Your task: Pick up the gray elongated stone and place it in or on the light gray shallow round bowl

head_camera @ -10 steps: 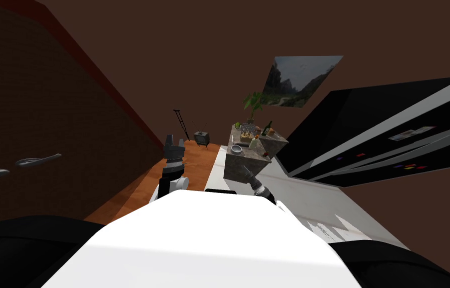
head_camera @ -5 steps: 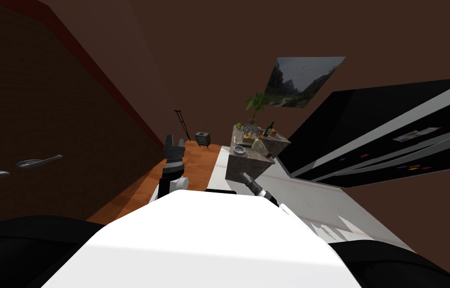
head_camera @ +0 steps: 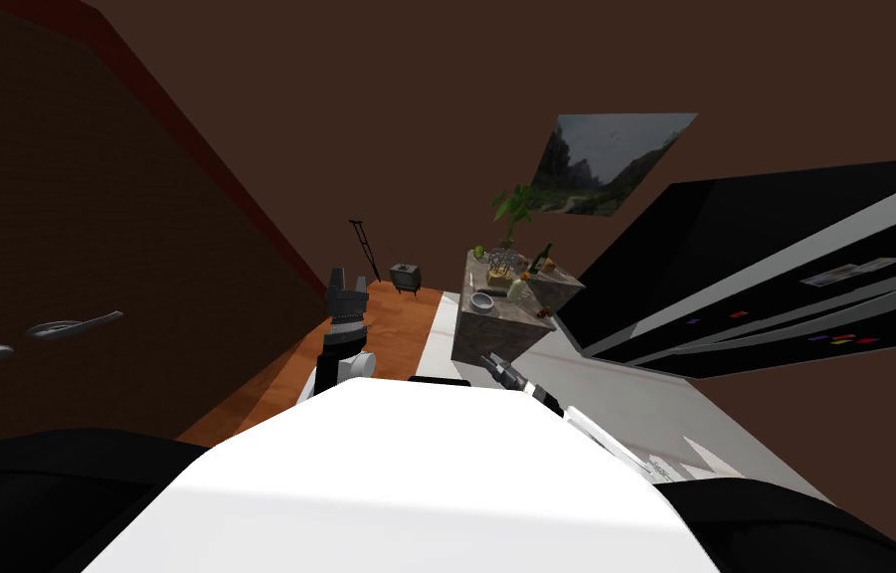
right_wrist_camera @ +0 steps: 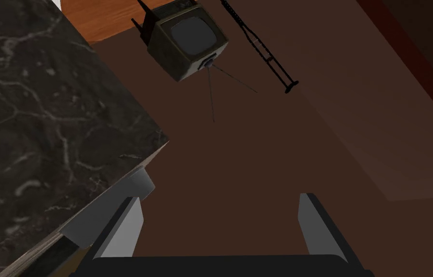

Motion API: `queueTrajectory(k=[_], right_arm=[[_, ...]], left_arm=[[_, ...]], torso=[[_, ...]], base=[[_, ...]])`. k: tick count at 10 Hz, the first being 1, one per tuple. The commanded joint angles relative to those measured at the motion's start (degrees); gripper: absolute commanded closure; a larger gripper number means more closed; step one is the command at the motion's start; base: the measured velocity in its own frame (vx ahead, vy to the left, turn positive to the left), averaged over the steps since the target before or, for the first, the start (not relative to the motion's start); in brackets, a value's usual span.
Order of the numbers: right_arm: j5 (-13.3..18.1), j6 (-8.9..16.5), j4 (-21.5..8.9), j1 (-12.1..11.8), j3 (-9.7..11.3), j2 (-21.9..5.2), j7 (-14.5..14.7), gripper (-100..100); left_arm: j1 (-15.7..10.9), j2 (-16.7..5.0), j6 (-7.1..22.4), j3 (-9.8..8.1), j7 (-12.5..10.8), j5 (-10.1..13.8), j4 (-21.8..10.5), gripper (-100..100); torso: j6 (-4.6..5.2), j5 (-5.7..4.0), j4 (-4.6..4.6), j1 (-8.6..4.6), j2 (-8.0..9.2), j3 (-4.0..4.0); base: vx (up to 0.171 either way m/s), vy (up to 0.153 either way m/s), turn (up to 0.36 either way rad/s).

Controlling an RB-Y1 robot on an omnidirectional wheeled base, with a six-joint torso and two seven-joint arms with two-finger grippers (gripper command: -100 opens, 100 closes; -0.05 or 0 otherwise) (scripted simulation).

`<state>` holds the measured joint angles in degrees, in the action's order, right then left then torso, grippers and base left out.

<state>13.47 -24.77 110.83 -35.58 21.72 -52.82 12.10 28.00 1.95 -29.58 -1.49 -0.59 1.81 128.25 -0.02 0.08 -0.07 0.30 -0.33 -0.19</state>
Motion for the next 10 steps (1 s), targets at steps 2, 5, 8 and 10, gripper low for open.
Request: queueTrajectory(k=[2, 5, 8, 10], right_arm=[[1.90, 0.32, -2.55, -0.34, 0.46, -4.61, 1.29, -100], [3.65, 0.99, -4.82, 0.07, 1.09, -9.65, 2.19, -100], [5.43, 1.61, -7.06, 0.51, 1.68, -14.22, 3.10, -100], [7.24, 2.18, -9.24, 0.98, 2.24, -18.36, 4.00, -100]], left_arm=[[0.00, 0.00, 0.00, 0.00, 0.00, 0.00, 0.00, 0], [0.00, 0.00, 0.00, 0.00, 0.00, 0.00, 0.00, 0], [0.00, 0.00, 0.00, 0.00, 0.00, 0.00, 0.00, 0], [0.00, 0.00, 0.00, 0.00, 0.00, 0.00, 0.00, 0]], torso=[[0.00, 0.02, 0.00, 0.10, 0.00, 0.01], [-0.01, -0.03, 0.01, -0.13, -0.02, 0.00], [-0.01, -0.01, 0.02, -0.06, 0.03, 0.02], [-0.01, 0.00, -0.02, 0.02, -0.15, -0.08]], base=[[0.068, 0.098, 0.015], [0.071, 0.043, 0.018], [0.059, 0.060, 0.019], [0.118, 0.084, 0.027]])
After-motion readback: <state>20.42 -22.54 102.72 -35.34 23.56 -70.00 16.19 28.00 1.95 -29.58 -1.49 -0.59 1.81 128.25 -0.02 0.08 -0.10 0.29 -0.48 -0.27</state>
